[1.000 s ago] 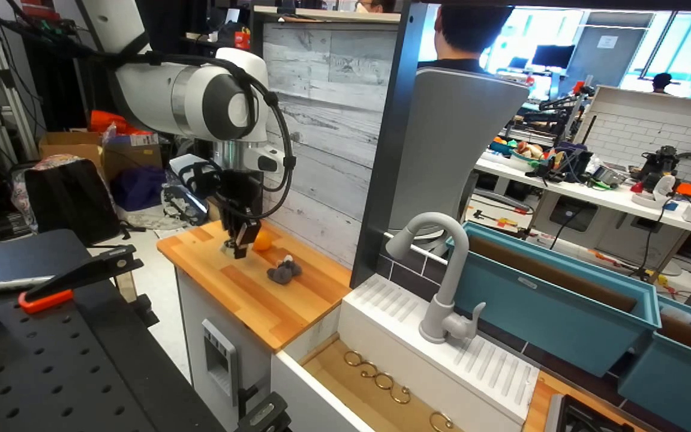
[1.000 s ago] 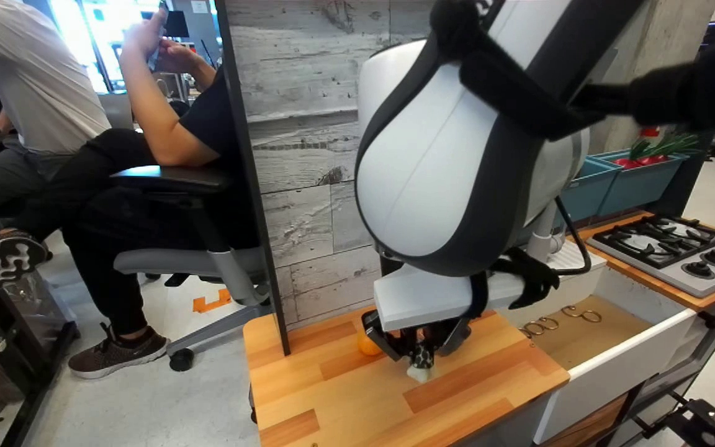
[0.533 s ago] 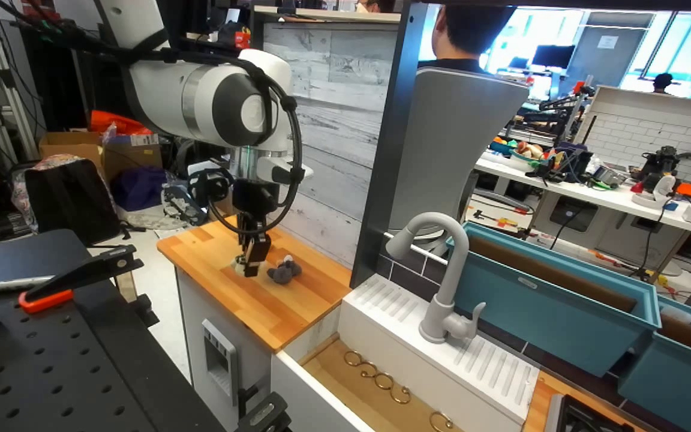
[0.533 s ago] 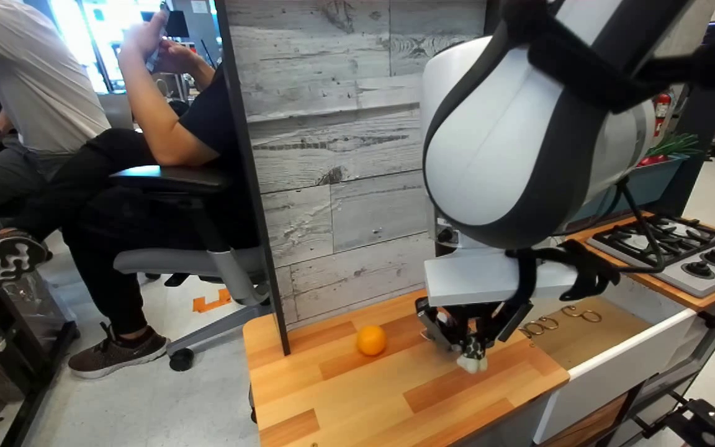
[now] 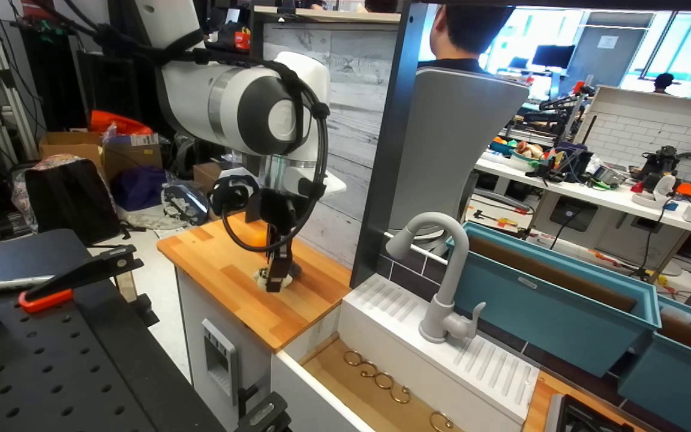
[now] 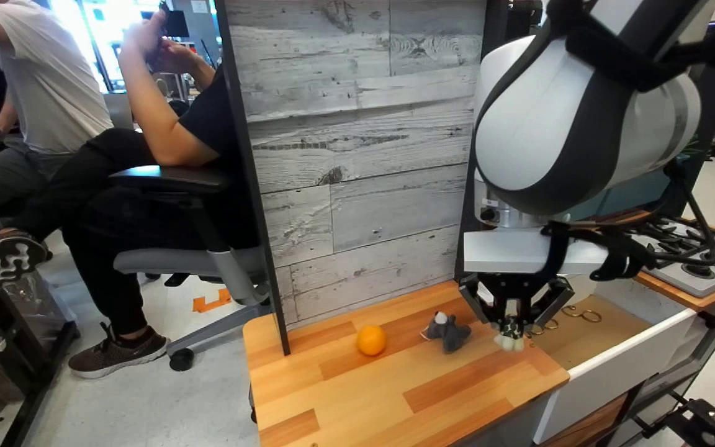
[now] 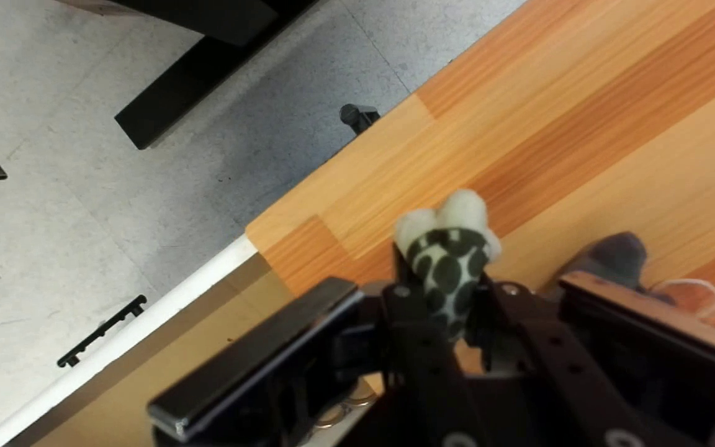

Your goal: Move the white plush toy

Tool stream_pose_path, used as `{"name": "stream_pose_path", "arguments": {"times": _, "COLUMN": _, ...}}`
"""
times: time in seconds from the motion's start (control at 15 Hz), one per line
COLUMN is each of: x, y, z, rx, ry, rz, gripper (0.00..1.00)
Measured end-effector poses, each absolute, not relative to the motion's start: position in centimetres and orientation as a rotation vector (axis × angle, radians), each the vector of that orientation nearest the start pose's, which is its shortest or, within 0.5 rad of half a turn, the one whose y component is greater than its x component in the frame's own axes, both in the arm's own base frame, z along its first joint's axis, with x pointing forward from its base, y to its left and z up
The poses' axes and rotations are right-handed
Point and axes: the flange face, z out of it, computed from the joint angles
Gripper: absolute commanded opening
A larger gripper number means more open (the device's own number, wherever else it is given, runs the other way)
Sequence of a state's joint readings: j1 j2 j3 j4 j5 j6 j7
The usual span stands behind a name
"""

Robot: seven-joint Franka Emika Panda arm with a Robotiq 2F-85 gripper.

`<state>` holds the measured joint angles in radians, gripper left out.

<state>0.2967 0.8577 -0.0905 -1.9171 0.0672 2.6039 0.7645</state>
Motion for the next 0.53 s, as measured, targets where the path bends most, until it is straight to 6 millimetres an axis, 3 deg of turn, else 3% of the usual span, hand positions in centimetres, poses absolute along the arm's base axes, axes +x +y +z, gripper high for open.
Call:
{"name": "stream_pose_path", "arguments": {"times": 0.27, "x": 56.4, "y": 9.3, "z": 2.2, "rx": -3.101, "ry": 1.060, "rz": 0.216, "gripper": 0.04}}
{"name": "stream_pose_path", "arguments": {"times": 0.53, "x": 56.1, "y": 8.7, "z": 0.8, "rx": -3.104, "ry": 1.102, "rz": 0.235, "gripper": 0.04}}
